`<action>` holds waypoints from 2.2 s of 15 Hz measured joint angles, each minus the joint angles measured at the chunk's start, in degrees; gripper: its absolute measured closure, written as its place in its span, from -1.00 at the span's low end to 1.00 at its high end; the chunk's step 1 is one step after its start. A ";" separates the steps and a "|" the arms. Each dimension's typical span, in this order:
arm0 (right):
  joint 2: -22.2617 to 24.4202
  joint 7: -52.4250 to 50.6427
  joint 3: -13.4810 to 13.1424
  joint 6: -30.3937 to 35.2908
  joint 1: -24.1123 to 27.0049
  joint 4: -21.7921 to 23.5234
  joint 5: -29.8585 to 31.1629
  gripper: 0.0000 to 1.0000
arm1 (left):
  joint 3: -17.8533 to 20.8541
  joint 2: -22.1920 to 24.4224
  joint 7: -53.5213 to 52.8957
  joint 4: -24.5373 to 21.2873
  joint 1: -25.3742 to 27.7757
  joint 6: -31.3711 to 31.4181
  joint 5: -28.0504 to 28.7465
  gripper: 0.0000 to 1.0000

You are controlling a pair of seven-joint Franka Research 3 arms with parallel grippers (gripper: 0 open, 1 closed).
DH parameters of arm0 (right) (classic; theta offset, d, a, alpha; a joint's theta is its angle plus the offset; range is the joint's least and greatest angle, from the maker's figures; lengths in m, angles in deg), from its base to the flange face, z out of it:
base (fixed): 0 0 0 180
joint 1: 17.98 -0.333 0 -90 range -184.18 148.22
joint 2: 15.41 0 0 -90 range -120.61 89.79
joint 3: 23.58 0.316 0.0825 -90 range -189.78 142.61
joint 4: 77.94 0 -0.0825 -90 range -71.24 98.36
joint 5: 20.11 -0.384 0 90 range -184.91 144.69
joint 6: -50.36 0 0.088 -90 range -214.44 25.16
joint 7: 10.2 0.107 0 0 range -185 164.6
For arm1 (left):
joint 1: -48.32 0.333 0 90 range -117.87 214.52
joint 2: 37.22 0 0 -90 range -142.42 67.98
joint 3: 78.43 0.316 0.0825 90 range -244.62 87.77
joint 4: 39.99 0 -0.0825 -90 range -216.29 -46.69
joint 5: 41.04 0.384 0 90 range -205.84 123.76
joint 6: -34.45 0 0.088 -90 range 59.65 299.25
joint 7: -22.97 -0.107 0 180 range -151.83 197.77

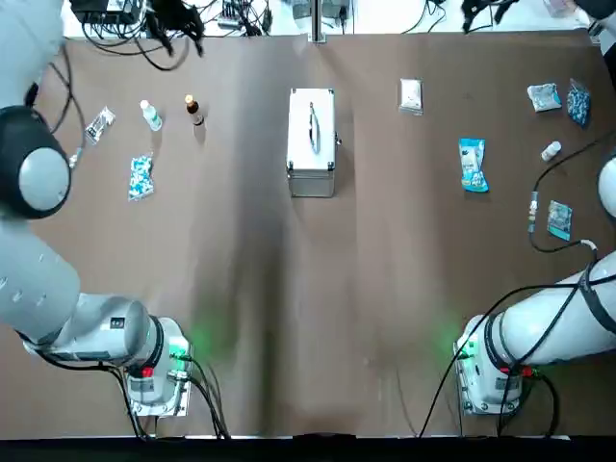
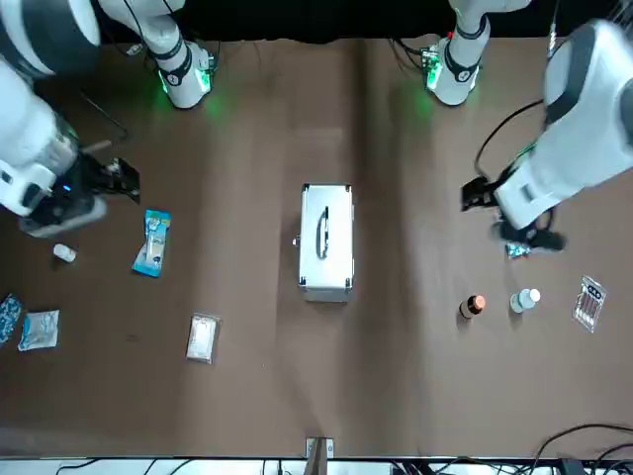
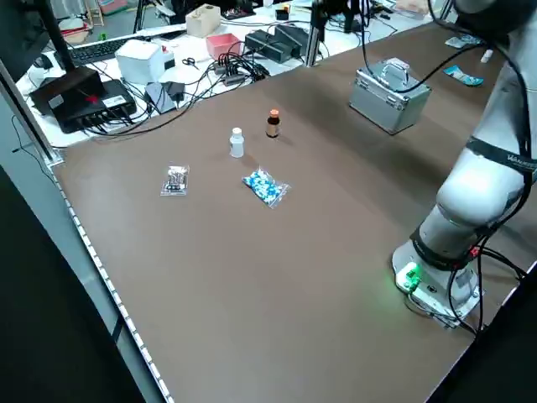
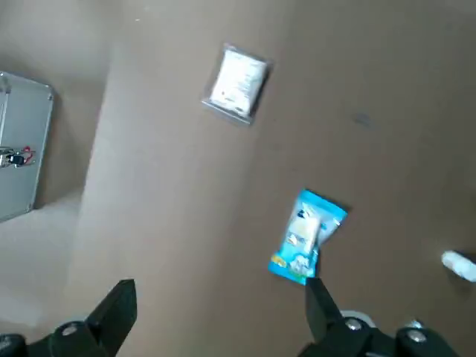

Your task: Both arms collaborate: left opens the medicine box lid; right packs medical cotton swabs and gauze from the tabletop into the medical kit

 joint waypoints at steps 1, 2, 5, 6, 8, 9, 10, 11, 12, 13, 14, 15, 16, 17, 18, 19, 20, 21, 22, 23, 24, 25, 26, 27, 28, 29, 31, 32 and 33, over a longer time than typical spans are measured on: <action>-1.06 -0.01 0.02 -0.50 -1.00 0.00 0.00 -1.00 | -1.16 -1.79 0.06 0.25 -0.34 0.86 -0.36 -1.00; -1.96 -0.01 0.03 -0.69 -1.86 0.01 0.00 -1.00 | -2.11 -3.22 0.62 0.64 -0.84 1.60 -0.53 -1.00; -4.37 -0.02 0.06 -1.44 -3.93 0.00 -1.51 -1.00 | -2.84 -5.29 6.35 1.67 -4.88 3.91 -0.58 -1.00; -5.18 -0.15 0.07 -1.90 -4.28 -0.02 -3.34 -1.00 | -2.90 -5.74 8.78 1.80 -6.81 4.75 -0.58 -1.00; -6.82 -4.00 0.06 -2.65 -4.49 -0.03 -6.49 -1.00 | -2.96 -6.67 13.42 1.84 -10.51 7.01 -0.58 -1.00; -7.59 -8.05 0.04 -3.55 -4.54 -0.03 -7.14 -1.00 | -2.97 -7.20 15.38 1.85 -12.04 8.15 -0.58 -1.00; -8.26 -12.25 0.04 -4.74 -4.73 -0.03 -7.44 -1.00 | -2.99 -7.75 16.93 1.86 -13.38 9.14 -0.58 -0.99; -8.80 -16.02 0.04 -5.62 -5.13 -0.04 -7.53 -1.00 | -2.98 -8.31 18.11 1.87 -14.53 10.12 -0.58 -0.99; -9.22 -19.59 0.06 -6.19 -5.68 -0.04 -7.54 -1.00 | -2.95 -8.91 19.05 1.87 -15.59 11.16 -0.57 -0.99; -9.55 -23.57 0.06 -6.79 -6.17 -0.04 -7.56 -1.00 | -2.93 -9.53 20.15 1.88 -16.59 12.37 -0.55 -0.99; -9.80 -28.10 0.07 -7.21 -6.53 -0.05 -7.72 -1.00 | -2.91 -10.20 21.35 1.89 -17.49 13.63 -0.47 -0.99; -9.95 -33.07 0.07 -7.42 -6.71 -0.06 -8.08 -1.00 | -2.88 -10.91 22.64 1.92 -18.32 15.03 -0.14 -0.99; -10.03 -38.10 0.06 -7.47 -6.75 -0.06 -8.40 -1.00 | -2.86 -11.78 24.21 2.15 -19.22 16.24 0.45 -0.99; -10.13 -42.36 0.01 -7.49 -6.74 -0.06 -8.72 -1.00 | -2.83 -12.87 26.16 2.70 -20.19 17.04 1.48 -0.99; -10.62 -48.64 -0.06 -7.51 -6.74 -0.02 -10.22 -1.00 | -2.80 -15.50 30.09 4.79 -22.22 17.59 4.02 -0.98; -11.07 -51.21 -0.04 -7.54 -6.76 0.02 -11.05 -1.00 | -2.78 -16.77 31.60 5.81 -23.09 17.82 4.92 -0.98; -11.71 -53.92 0.00 -7.63 -6.85 0.09 -12.56 -1.00 | -2.76 -17.94 32.76 6.71 -23.97 18.38 5.52 -0.98; -12.39 -56.91 0.03 -7.92 -7.04 0.35 -14.72 -1.00 | -2.71 -18.89 33.57 7.32 -24.70 19.14 5.87 -0.96; -13.00 -60.10 0.04 -8.68 -7.28 0.85 -16.89 -1.00 | -2.65 -19.63 33.98 7.75 -25.32 19.71 6.13 -0.95; -13.54 -64.04 0.05 -9.88 -7.60 1.68 -19.06 -1.00 | -2.58 -20.16 34.11 8.04 -25.81 19.97 6.25 -0.94; -13.94 -67.53 0.06 -11.32 -8.05 2.78 -20.99 -1.00 | -2.55 -20.56 34.27 8.18 -26.15 20.12 6.32 -0.92; -14.23 -70.37 0.07 -13.04 -8.56 4.22 -22.92 -1.00 | -2.54 -20.78 34.53 8.20 -26.37 20.34 6.43 -0.92; -14.45 -72.45 0.07 -15.03 -8.99 5.93 -24.80 -1.00 | -2.53 -20.89 34.57 8.21 -26.53 20.51 6.55 -0.86; -14.59 -74.06 0.08 -16.93 -9.34 7.76 -26.34 -1.00 | -2.53 -20.93 34.69 8.23 -26.72 20.63 6.59 -0.84; -14.69 -75.24 0.08 -18.33 -9.63 9.45 -27.65 -1.00 | -2.53 -20.94 34.94 8.26 -26.93 20.67 6.76 -0.74; -14.73 -76.17 0.08 -19.40 -9.94 11.03 -29.06 -1.00 | -2.52 -20.94 35.30 8.29 -27.15 20.68 7.06 -0.72; -15.14 -80.01 0.10 -20.83 -10.65 13.42 -32.72 -1.00 | -2.52 -21.02 36.26 8.30 -27.62 20.68 7.47 -0.50; -15.90 -83.44 0.11 -21.20 -10.96 14.20 -35.91 -1.00 | -2.52 -21.15 36.54 8.30 -27.83 20.68 7.58 -0.42; -17.12 -87.29 0.11 -21.40 -11.20 14.69 -39.71 -1.00 | -2.51 -21.32 36.82 8.30 -27.94 20.68 7.62 -0.42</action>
